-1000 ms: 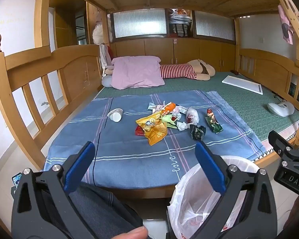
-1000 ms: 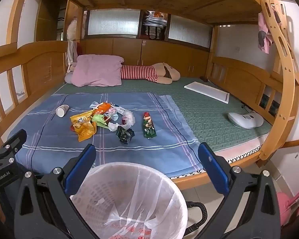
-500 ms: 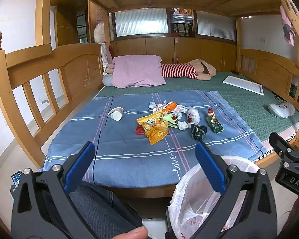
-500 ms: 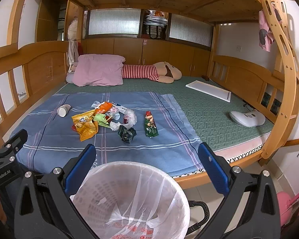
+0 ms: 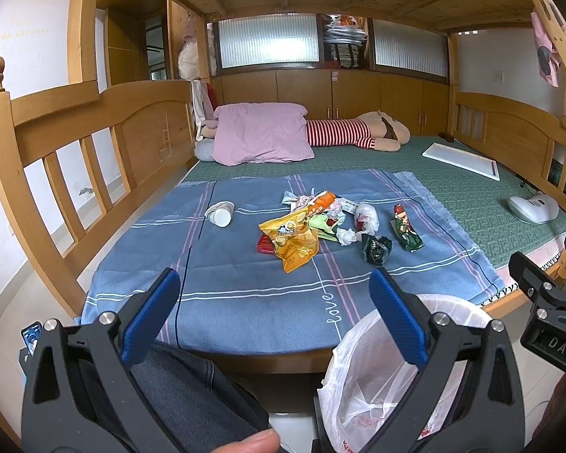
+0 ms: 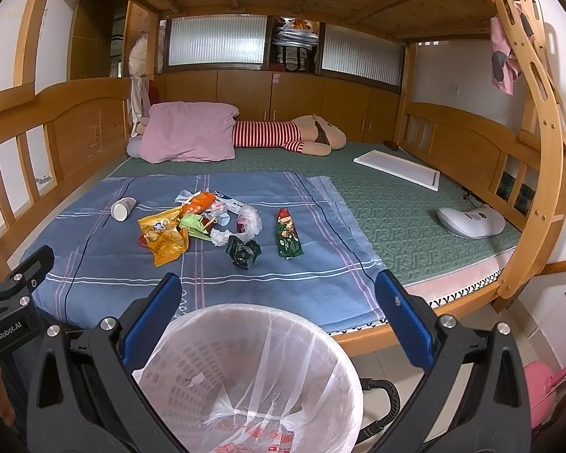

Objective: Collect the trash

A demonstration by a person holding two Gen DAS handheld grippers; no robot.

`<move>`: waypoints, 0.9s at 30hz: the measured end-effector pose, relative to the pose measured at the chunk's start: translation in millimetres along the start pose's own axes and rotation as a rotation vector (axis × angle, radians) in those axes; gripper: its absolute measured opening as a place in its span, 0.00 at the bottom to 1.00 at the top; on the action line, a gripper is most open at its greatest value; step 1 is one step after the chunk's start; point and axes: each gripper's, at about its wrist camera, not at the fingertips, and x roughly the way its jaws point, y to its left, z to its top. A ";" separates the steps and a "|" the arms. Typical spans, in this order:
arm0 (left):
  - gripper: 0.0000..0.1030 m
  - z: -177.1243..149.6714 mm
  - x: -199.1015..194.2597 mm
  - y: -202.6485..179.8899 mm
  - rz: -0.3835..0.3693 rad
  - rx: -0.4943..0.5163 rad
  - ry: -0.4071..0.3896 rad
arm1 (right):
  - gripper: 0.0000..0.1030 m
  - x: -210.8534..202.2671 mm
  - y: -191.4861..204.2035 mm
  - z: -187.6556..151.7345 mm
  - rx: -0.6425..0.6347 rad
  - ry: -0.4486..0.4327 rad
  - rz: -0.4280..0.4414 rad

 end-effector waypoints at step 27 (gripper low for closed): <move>0.97 -3.0 0.4 2.8 -0.002 -0.004 0.004 | 0.97 2.4 2.6 -5.3 0.007 0.006 0.007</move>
